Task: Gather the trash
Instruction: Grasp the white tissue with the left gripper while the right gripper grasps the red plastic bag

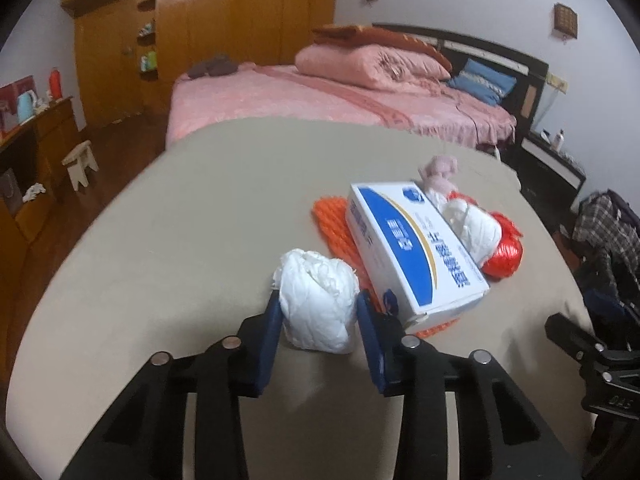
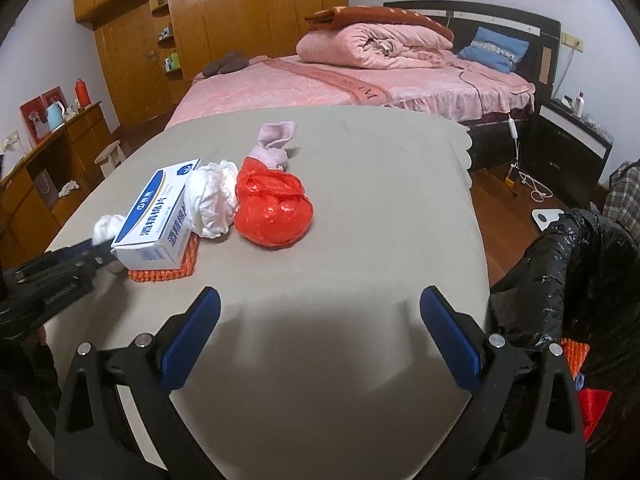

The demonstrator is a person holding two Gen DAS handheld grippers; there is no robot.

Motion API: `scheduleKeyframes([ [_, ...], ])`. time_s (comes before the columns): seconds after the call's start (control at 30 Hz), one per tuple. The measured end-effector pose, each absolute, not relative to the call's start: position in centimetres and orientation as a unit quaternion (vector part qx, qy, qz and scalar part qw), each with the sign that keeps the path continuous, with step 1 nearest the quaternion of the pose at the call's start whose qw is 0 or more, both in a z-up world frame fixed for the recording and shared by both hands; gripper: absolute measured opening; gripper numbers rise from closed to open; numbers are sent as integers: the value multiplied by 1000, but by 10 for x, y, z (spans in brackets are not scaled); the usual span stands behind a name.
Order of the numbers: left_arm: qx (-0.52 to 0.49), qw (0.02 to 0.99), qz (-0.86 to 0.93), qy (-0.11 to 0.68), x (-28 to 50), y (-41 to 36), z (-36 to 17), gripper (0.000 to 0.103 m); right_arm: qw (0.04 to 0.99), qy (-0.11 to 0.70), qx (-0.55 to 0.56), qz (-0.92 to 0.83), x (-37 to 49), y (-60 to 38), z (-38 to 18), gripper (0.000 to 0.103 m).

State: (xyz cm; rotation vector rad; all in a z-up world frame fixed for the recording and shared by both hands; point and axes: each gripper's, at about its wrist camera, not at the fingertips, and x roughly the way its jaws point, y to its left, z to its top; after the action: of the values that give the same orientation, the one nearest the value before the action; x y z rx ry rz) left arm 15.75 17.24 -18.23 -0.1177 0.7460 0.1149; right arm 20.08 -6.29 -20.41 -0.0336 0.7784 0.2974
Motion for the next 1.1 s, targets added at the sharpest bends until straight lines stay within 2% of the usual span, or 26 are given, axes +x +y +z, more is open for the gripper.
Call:
scheduleKeyframes([
  [0.37,-56,926,71,365,149,174,-180,36,906,396,-20,147,207,-61,-209,97],
  [0.77,-57,924,75,370,155,177,-182,36,913,375,-12,158,230,-56,-199,96],
  [0.87,-50,927,78,363,162,178,-179,36,914,373,-20,160,245,-49,-195,92],
  [0.93,-46,927,79,362,165,179,-179,36,912,377,-20,163,254,-45,-196,84],
  [1.1,-47,926,81,367,171,179,-182,36,898,402,-16,177,272,-32,-206,79],
])
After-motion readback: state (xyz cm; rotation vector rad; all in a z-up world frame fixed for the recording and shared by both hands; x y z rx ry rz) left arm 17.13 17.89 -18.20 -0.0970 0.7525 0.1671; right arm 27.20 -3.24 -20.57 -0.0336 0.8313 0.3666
